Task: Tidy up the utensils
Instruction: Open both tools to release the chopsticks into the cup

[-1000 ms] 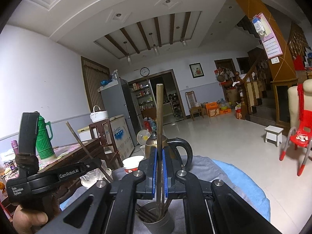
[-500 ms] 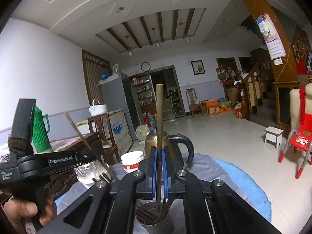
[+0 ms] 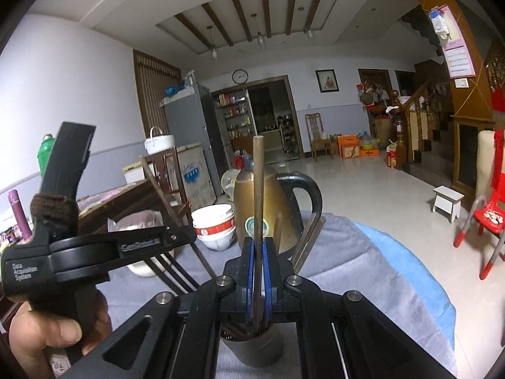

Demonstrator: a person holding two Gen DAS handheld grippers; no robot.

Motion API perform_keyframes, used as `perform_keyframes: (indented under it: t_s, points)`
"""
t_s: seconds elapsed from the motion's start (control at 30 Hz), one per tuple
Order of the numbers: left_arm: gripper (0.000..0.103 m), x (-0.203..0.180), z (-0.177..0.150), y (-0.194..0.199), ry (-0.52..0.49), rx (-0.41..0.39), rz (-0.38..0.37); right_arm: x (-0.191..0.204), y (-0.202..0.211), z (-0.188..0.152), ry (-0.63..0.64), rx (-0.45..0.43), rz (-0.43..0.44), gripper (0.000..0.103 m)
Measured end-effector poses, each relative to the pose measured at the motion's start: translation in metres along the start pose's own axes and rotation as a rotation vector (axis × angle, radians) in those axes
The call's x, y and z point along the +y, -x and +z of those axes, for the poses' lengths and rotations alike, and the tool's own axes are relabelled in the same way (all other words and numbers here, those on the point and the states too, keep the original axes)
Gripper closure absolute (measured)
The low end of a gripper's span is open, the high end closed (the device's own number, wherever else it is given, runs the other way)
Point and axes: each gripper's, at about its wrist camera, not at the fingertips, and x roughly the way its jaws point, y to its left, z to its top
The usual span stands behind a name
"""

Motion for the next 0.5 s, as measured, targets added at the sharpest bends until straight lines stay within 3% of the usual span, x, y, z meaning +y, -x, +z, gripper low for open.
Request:
perform_keyframes:
  t_s: [0.1,0.17,0.2,0.23,0.27,0.33,0.4,0.5]
  points:
    - [0.093,0.001,-0.002,-0.001,0.005,0.033,0.011,-0.001,-0.008,-0.003,-0.003,0.049,0.011,0.096]
    - [0.083,0.002,-0.002,0.009,0.023,0.026,-0.014,0.0,-0.004,-0.003,0.01,0.05,-0.005,0.095]
    - [0.071,0.003,0.0,0.015,0.028,0.014,-0.019,0.001,0.002,-0.002,0.012,0.038,-0.014,0.093]
    - [0.06,0.004,0.001,0.022,0.033,0.0,-0.018,-0.001,0.007,0.001,0.009,0.026,-0.024,0.084]
    - [0.057,0.005,0.002,0.03,0.038,-0.017,-0.016,-0.002,0.013,0.003,0.004,0.017,-0.032,0.062]
    - [0.055,0.007,0.004,0.051,0.05,-0.05,-0.018,-0.005,0.028,0.008,-0.009,-0.021,-0.033,0.031]
    - [0.052,0.01,0.004,0.072,0.058,-0.075,-0.023,-0.009,0.047,0.013,-0.019,-0.055,-0.061,0.031]
    - [0.039,0.014,-0.002,0.099,0.051,-0.111,0.003,-0.014,0.073,0.015,-0.042,-0.083,-0.062,0.031]
